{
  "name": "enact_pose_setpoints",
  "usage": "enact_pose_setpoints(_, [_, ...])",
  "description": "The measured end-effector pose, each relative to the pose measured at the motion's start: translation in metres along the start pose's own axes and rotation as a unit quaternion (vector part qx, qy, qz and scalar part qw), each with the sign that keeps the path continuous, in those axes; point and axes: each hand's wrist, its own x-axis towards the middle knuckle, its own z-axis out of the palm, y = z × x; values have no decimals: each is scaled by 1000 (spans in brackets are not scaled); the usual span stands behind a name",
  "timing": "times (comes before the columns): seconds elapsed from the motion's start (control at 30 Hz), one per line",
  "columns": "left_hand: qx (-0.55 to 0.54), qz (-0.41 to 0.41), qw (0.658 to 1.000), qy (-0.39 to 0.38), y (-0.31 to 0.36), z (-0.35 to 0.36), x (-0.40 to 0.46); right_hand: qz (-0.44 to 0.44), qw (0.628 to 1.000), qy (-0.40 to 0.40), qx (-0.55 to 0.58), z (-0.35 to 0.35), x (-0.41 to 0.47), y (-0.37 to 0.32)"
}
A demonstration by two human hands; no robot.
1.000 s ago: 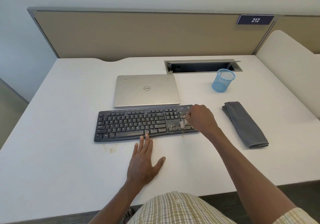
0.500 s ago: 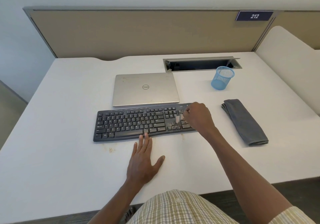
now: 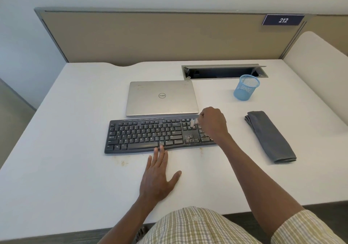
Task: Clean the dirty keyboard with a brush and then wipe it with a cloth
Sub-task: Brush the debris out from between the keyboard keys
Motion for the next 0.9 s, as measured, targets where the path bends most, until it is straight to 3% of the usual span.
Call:
enact_pose_setpoints(0.13, [-2, 2, 1000, 0, 0, 0, 0, -11, 998, -51, -17, -1, -1, -1])
enact_pose_setpoints(0.33, [4, 0, 1000, 1, 2, -2, 1, -17, 999, 11, -37, -8, 14, -1])
enact_pose_setpoints(0.57, [1, 2, 1000, 10, 1, 0, 0, -40, 996, -65, -54, -2, 22, -5])
enact_pose_setpoints(0.73, [4, 1, 1000, 9, 0, 1, 0, -45, 997, -24, -51, -5, 30, -11])
enact_pose_setpoints(0.9, [3, 2, 1000, 12, 1, 0, 0, -56, 994, -58, -72, -5, 30, -10])
